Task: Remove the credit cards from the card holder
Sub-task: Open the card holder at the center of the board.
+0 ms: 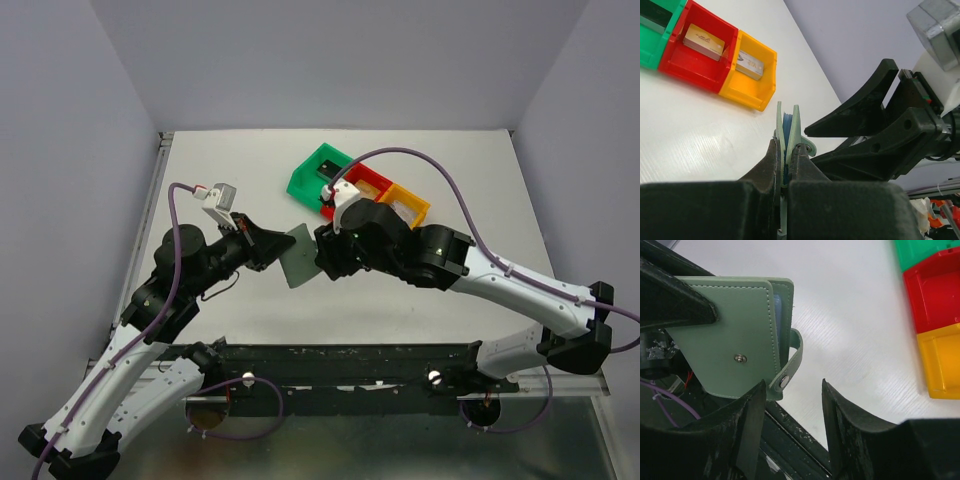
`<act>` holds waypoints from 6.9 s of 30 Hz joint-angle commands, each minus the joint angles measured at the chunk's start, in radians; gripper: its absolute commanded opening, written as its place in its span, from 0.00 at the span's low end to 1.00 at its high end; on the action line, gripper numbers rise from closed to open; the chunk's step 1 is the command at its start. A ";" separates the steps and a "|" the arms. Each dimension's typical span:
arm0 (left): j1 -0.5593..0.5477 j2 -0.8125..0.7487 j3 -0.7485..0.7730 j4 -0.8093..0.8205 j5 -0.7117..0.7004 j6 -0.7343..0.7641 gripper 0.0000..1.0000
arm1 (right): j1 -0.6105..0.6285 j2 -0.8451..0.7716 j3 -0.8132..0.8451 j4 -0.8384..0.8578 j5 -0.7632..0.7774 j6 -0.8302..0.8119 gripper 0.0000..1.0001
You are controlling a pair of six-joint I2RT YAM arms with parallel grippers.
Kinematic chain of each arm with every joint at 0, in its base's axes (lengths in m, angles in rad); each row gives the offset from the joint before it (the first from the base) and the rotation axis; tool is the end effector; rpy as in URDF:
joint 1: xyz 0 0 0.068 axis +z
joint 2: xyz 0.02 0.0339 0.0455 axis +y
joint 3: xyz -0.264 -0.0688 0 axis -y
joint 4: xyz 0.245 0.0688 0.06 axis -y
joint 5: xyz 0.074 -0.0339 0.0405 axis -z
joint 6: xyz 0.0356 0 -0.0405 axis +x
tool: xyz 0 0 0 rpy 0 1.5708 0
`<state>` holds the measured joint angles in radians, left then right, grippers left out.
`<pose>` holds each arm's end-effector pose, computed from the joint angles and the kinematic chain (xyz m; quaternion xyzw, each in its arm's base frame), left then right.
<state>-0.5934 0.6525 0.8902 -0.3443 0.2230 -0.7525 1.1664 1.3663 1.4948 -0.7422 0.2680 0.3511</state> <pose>0.1136 -0.0861 0.3782 0.0154 0.7427 -0.4788 0.4679 0.1229 0.2631 0.4005 -0.2923 0.8320 0.2279 0.4128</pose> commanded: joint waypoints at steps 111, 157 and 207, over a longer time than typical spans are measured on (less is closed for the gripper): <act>0.047 0.113 -0.249 1.205 0.748 -0.341 0.00 | -0.080 -0.345 -0.338 0.463 -0.673 0.058 0.47; 0.049 -0.209 -0.401 0.545 0.340 -0.056 0.81 | -0.080 -0.240 -0.301 0.230 -0.236 0.302 0.00; 0.035 -0.306 -0.393 0.352 0.371 0.070 0.52 | -0.194 -0.348 -0.674 0.880 -0.579 0.598 0.00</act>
<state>-0.5518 0.3561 0.4988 0.0277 0.5724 -0.6994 0.9779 1.0290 0.8238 0.0280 -0.2611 0.9218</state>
